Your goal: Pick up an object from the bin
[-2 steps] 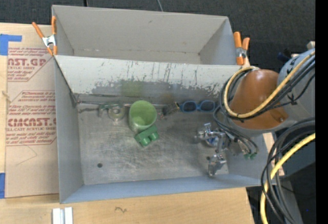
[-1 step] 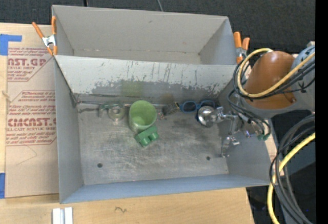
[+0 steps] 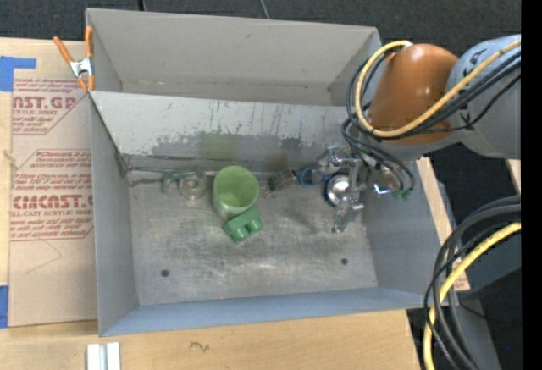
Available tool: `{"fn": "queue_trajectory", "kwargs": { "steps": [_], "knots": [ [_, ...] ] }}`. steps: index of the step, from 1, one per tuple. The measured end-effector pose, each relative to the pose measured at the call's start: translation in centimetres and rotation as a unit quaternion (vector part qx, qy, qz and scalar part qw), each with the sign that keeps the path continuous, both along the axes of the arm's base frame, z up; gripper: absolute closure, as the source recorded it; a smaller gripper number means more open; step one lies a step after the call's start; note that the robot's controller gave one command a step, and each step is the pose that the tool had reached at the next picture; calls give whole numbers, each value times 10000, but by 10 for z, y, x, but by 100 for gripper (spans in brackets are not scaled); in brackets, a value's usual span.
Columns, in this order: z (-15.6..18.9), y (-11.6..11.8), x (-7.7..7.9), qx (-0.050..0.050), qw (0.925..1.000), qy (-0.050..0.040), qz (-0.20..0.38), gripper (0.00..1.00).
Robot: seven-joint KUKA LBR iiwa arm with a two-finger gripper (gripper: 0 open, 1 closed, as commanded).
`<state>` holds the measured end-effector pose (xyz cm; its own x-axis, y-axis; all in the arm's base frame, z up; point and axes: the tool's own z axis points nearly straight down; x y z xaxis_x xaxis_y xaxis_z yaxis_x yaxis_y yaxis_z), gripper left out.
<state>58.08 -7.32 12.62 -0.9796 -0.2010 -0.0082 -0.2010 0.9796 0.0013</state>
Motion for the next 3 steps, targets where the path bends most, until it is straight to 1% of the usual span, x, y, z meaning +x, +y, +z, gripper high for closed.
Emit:
{"fn": "queue_trajectory", "kwargs": {
  "steps": [1,2,3],
  "knots": [
    [30,-10,-45,-16,9996,31,273,0],
    [34,20,13,-12,9954,11,963,0],
    [6,66,-54,4,9951,71,985,0]
  ]
}}
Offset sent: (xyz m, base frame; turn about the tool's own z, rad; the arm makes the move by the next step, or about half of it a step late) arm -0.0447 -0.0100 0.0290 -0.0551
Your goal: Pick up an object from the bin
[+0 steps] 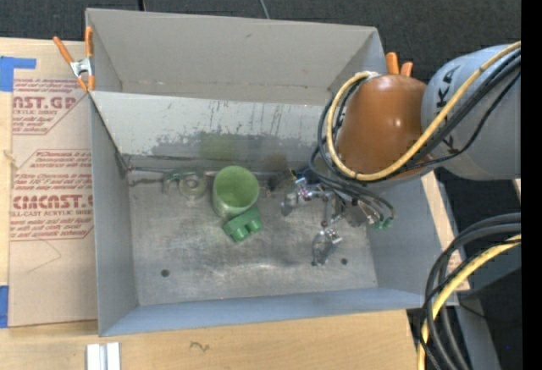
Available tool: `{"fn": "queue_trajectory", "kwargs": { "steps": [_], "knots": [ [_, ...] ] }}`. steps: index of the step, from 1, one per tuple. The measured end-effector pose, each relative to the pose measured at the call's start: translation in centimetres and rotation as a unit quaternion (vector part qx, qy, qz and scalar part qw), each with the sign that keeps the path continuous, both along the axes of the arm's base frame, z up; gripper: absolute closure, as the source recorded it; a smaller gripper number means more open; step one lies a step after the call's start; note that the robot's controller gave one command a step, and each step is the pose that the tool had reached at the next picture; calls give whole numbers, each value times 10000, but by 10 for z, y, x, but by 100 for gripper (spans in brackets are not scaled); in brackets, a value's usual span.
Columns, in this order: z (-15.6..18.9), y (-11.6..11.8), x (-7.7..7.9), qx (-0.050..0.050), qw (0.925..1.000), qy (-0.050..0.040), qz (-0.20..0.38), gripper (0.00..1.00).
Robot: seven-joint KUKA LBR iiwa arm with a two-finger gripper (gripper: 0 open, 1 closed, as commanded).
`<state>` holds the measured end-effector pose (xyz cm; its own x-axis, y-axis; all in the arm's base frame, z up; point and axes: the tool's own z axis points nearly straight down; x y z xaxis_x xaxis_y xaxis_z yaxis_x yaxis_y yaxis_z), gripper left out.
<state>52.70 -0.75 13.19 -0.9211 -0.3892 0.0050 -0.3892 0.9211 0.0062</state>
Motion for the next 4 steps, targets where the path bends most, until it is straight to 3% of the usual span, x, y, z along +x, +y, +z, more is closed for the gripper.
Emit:
{"fn": "queue_trajectory", "kwargs": {
  "steps": [1,2,3,4],
  "knots": [
    [1,70,43,5,9992,-62,397,0],
    [-57,94,32,-5,9787,-54,2051,0],
    [-55,93,33,-13,9789,-53,2042,100],
    [103,57,-43,-11,9456,-70,3252,100]
  ]
}}
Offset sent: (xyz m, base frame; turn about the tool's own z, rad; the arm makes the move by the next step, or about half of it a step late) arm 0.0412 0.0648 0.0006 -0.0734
